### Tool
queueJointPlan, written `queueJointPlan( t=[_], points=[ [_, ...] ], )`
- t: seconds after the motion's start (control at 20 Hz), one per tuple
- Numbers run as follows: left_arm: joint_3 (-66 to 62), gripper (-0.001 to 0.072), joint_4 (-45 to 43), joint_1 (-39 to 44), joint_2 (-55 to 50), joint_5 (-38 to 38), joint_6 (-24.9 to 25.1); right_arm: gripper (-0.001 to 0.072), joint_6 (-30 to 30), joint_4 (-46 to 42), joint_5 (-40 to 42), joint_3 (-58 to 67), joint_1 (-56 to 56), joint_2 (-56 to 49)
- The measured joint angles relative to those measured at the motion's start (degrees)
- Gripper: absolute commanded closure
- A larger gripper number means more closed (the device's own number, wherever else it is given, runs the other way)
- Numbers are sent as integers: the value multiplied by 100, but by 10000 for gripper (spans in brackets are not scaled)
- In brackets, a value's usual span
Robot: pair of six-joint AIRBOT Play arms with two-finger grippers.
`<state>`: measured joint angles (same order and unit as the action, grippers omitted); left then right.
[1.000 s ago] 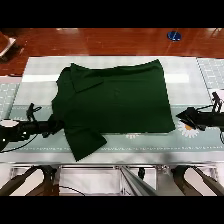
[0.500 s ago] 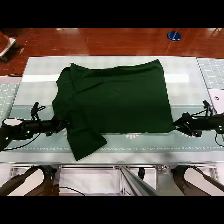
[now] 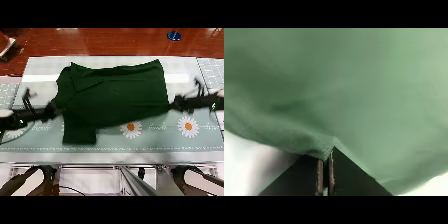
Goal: Fold the shirts.
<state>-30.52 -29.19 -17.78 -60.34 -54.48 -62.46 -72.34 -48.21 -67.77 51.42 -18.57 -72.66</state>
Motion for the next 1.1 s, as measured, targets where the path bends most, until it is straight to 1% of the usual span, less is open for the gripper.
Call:
queueJointPlan(
  t=[0.1,0.25,0.35,0.45,0.6,0.75,0.8,0.9,1.0,1.1],
  points=[
    [-942,689,529,-4,356,35,133,688,20,83,-175,1263,109,153],
    [-2459,689,935,-46,970,72,256,688,-101,-66,-269,3163,181,599],
    [-3355,690,973,-136,1447,334,282,688,-234,-354,-240,4033,201,1058],
    [-4028,689,802,-275,1937,562,304,688,-330,-658,-129,4557,212,1606],
    [-4658,690,323,-568,2686,789,317,688,-439,-1067,-57,4920,219,2433],
    [-4918,689,-343,-841,3467,782,278,688,-573,-1512,-195,5056,223,3064],
    [-4955,689,-623,-909,3679,741,173,688,-619,-1635,-275,5075,223,3222],
    [-4977,689,-1384,-1012,4039,446,-197,688,-704,-1838,-448,5086,223,3421],
    [-4903,690,-1912,-1064,4225,107,-520,688,-767,-1954,-601,4977,223,3523],
    [-4603,689,-2260,-1088,4299,-299,-739,688,-804,-1969,-695,4690,223,3578]
  ],
)
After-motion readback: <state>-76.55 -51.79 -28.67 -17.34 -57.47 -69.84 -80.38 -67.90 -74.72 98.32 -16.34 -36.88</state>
